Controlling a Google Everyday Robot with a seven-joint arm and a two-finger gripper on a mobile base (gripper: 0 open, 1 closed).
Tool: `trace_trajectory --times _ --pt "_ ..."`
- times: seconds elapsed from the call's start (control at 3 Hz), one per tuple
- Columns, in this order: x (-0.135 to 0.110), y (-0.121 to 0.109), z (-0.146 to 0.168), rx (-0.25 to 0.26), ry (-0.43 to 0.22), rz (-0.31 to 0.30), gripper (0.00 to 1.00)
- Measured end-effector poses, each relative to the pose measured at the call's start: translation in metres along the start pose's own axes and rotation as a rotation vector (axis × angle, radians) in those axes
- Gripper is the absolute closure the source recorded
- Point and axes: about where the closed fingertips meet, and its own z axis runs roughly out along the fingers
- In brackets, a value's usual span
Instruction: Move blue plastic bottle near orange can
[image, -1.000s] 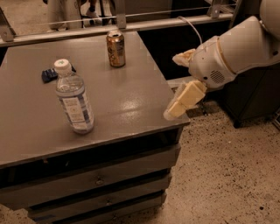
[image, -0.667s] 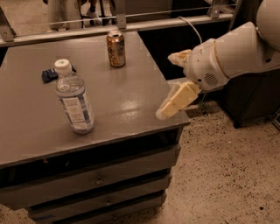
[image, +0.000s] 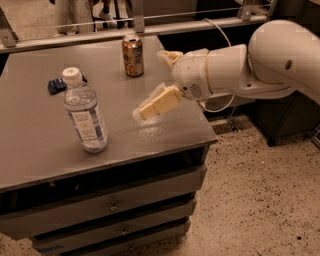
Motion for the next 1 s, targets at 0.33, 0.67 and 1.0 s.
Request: trace_trajectory --times 0.33,0.67,1.0 --pt "-0.024 0.002 0.037 -0.04 -0.148 0.029 0.0" --pt "-0.03 0.015 0.06 -0.093 -0.26 0.119 0.0" --pt "-0.036 0.033 0.083 -0.156 -0.332 0.187 0.0"
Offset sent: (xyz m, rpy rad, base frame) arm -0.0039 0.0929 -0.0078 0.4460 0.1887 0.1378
